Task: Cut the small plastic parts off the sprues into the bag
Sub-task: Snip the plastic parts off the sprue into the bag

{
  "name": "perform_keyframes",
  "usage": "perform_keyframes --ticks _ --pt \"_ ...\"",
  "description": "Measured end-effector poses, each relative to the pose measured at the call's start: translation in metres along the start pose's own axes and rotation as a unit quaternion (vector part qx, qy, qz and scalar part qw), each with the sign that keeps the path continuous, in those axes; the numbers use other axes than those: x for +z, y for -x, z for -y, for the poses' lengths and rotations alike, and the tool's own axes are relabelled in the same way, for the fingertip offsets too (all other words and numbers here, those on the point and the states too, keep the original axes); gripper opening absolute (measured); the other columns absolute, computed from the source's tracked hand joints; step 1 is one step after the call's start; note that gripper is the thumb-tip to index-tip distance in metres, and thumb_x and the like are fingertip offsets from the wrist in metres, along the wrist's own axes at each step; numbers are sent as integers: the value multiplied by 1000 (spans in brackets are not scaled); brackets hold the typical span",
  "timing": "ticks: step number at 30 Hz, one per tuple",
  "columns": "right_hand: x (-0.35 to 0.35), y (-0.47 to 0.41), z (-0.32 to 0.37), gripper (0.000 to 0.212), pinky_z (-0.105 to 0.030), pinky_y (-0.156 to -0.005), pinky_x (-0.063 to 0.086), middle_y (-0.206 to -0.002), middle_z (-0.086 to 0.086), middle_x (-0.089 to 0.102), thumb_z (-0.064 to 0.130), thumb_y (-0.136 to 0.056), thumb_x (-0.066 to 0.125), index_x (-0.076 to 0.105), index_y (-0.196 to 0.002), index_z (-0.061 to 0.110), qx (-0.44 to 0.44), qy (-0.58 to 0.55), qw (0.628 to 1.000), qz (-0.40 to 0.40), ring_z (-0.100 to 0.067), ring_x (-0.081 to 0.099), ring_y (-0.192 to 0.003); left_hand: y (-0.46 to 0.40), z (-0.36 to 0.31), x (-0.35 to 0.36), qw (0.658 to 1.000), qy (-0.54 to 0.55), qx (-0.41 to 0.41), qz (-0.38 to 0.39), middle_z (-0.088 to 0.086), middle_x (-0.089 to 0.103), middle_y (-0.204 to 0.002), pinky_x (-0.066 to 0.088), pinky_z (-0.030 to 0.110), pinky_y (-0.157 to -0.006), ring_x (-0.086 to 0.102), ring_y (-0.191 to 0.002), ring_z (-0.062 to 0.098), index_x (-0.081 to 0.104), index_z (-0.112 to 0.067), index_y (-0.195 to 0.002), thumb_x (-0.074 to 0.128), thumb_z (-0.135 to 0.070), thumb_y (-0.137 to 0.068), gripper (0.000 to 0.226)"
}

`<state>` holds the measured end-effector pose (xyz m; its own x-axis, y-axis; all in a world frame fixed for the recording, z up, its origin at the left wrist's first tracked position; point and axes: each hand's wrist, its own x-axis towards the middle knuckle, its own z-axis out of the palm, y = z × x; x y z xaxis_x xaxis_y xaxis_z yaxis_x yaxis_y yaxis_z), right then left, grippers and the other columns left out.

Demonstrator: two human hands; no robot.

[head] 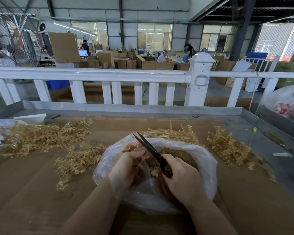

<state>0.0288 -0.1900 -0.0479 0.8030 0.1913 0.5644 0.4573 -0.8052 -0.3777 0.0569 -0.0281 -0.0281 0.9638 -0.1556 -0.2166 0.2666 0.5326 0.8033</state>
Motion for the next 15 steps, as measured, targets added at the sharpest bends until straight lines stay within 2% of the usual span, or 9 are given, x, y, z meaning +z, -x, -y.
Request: perform_keyframes --ticks 2,5,9,13,15 --pt "1 0 0 46 -25 -73 54 -97 5 68 52 -84 63 60 -121 24 1 2 1000 -1 -12 64 -87 0 0 0 1000 1 15 4 3 62 -63 43 28 -57 57 -52 15 66 -12 -81 63 -15 -79 5" --pt "2 0 -1 46 -24 -70 54 -93 6 68 53 -82 64 62 -118 23 1 5 1000 -9 -11 65 -84 -2 1 -2 1000 12 3 -21 3 60 -63 40 31 -60 56 -52 16 69 -14 -75 60 -37 -89 28" --pt "4 0 -1 47 -23 -69 52 -93 8 68 55 -82 64 62 -117 25 6 5 1000 -10 -11 65 -83 -3 1 -1 998 33 10 -54 4 59 -62 43 32 -61 57 -54 16 63 -12 -71 62 -22 -89 20" --pt "3 2 -2 46 -18 -67 50 -89 7 68 54 -79 66 64 -113 24 14 3 1000 -25 -9 65 -79 -2 1 1 997 27 19 -71 12 63 -81 48 30 -54 60 -65 21 62 -8 -88 61 -11 -89 3" --pt "3 2 -3 45 -14 -66 46 -87 8 68 52 -78 68 64 -112 23 23 1 999 -40 -8 64 -78 -2 1 1 996 19 28 -85 12 62 -80 48 27 -47 60 -63 22 61 -7 -90 61 -12 -89 5"
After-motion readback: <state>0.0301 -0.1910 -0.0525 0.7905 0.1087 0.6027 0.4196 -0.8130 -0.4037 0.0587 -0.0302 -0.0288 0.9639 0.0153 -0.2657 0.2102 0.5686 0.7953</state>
